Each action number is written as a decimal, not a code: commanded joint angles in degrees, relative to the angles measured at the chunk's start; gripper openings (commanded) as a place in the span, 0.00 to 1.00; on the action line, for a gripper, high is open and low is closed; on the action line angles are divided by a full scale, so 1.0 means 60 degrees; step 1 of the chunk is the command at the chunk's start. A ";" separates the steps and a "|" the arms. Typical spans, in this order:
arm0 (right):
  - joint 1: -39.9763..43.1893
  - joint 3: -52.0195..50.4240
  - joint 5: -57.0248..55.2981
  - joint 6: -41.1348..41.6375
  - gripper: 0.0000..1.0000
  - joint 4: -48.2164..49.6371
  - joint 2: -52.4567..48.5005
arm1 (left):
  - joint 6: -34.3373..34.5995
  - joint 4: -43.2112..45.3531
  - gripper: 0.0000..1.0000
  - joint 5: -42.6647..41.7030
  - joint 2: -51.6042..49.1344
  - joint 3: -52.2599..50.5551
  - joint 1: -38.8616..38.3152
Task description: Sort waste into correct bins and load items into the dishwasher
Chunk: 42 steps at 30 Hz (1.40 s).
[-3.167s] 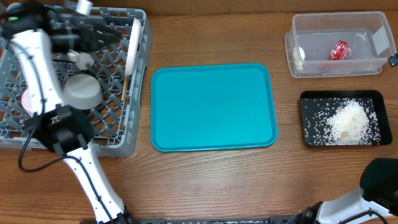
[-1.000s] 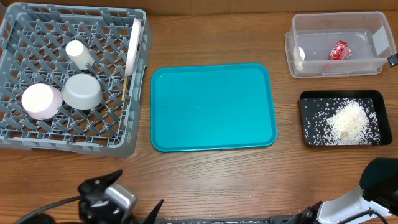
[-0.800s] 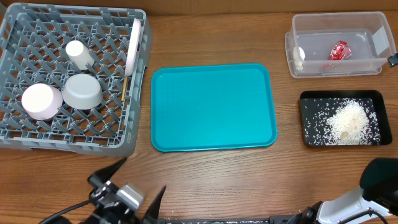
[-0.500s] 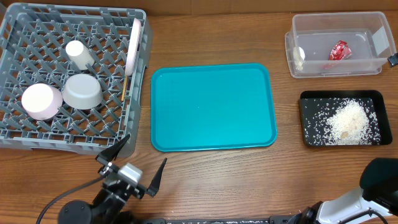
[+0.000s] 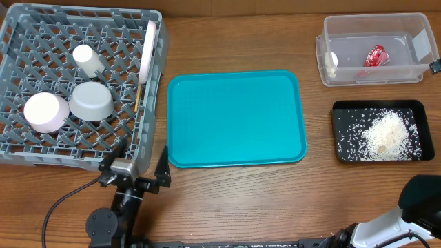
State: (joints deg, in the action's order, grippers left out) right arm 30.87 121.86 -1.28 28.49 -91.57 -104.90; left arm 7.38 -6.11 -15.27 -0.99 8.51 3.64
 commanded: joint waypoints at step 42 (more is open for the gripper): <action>0.0011 0.0058 0.0004 0.0044 1.00 0.0029 0.0004 | -0.1122 0.0317 1.00 0.1974 0.0131 -0.1373 -0.0175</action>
State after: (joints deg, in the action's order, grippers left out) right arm 30.87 121.86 -1.30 28.49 -91.55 -104.90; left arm 2.35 -4.23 -4.19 -0.86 0.58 2.96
